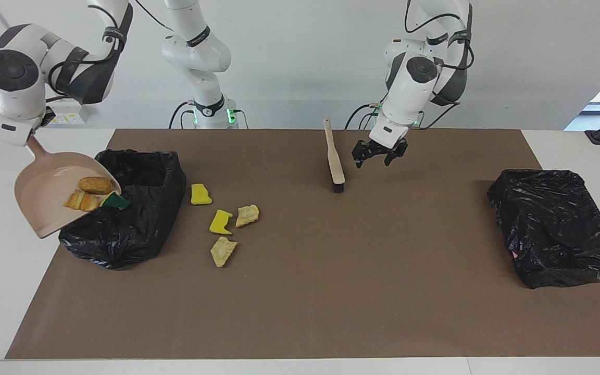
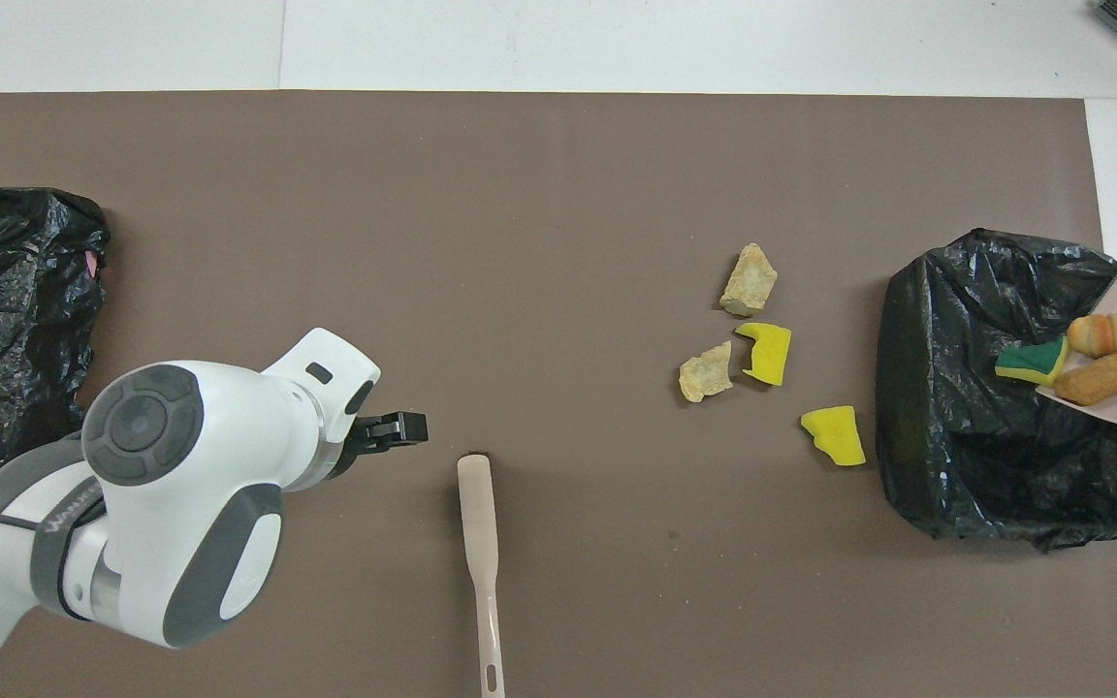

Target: Sweep and dump trash in bin

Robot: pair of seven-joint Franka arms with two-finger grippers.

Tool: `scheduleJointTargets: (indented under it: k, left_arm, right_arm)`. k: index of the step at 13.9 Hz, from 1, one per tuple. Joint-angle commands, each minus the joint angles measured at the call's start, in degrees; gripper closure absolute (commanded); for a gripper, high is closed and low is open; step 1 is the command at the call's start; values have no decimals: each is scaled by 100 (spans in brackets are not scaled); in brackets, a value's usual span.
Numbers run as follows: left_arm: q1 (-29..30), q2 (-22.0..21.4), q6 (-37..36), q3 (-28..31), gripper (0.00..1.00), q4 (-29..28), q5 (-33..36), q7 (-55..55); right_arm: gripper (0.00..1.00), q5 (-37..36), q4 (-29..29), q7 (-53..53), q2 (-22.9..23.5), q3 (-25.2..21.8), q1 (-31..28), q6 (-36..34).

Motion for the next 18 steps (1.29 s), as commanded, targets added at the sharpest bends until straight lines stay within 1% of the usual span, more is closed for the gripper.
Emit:
scheduleJointTargets:
  k: [1,2,3,6,7,10,12,14,15,16,17,18]
  left_arm:
    - [493,512,-802,-63,0,1037,219,650]
    - [678,627,-1119,-63,0,1380,281,1019]
    - [906,706,-1383,-63,0,1661,299,1362]
    - [1452,707,-1911,-55,0,2093,343,2268]
    - [1584,707,-2157,-55,0,2252,491,2454]
    - [1760,725,-2983,-55,0,2937,782,2675]
    - [1813,725,-3100,-55,0,3053,782,2666]
    - [1813,716,-3135,-55,0,3088,809,2658]
    - [1813,707,-3152,-55,0,3184,791,2658]
    - [1822,698,-3335,-55,0,3333,791,2658]
    - [1822,698,-3572,-37,0,3491,817,2666]
    - [1779,690,-3679,-11,0,3614,835,2666]
  right_arm:
    - [100,-364,-1,100,9,21,70,134]
    - [100,-539,16,39,9,21,96,134]
    - [100,-802,25,-32,9,21,279,64]
    - [100,-1015,200,-427,9,21,369,46]
    - [100,-1059,253,-523,1,21,395,37]
    - [100,-1129,569,-840,1,21,509,-234]
    - [100,-1130,798,-1060,-26,30,553,-436]
    - [100,-981,956,-1096,-78,30,641,-595]
    - [100,-789,1070,-1078,-96,39,641,-735]
    - [100,-308,1254,-1052,-157,39,632,-841]
    - [100,210,1334,-1026,-175,47,632,-842]
    - [100,572,1335,-991,-201,39,624,-833]
